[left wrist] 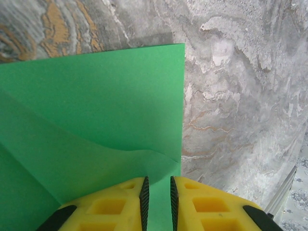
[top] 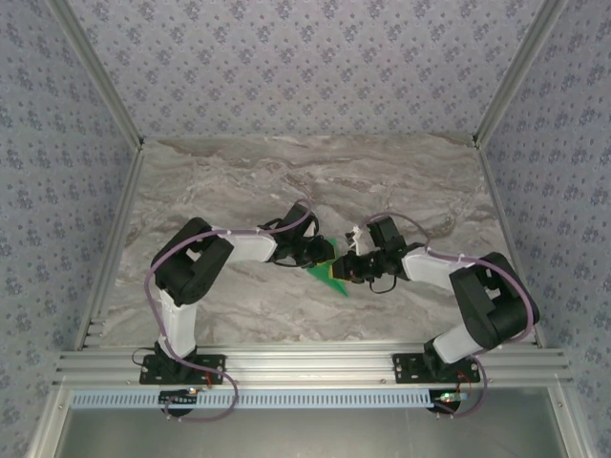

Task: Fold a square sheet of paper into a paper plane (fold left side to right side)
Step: Fourth fold the wing at the center of the table.

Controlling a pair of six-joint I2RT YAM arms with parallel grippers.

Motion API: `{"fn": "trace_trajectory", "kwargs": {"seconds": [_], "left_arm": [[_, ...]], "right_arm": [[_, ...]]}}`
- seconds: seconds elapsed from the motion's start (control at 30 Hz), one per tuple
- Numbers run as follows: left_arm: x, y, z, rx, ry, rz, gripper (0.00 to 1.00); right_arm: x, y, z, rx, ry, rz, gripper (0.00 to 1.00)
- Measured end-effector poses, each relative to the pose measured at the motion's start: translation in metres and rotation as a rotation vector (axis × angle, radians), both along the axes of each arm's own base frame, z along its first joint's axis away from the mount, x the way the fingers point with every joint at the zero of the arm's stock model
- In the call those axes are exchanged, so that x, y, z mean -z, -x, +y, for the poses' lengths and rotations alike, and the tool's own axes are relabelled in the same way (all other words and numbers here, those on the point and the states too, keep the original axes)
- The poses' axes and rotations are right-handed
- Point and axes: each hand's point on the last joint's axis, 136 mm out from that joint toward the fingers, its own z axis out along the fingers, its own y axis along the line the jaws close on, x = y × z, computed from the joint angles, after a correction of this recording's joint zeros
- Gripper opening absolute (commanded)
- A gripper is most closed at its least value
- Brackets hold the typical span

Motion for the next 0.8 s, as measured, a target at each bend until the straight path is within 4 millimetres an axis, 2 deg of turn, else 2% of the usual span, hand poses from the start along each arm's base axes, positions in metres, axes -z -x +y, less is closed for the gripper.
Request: {"fn": "trace_trajectory", "kwargs": {"seconds": [0.3, 0.8], "left_arm": [[0.000, 0.000, 0.000, 0.000, 0.000, 0.000, 0.21], [0.000, 0.000, 0.000, 0.000, 0.000, 0.000, 0.22]], "right_arm": [[0.021, 0.009, -0.001, -0.016, 0.047, 0.057, 0.20], [0.037, 0.017, -0.012, -0.041, 0.143, 0.054, 0.20]]}}
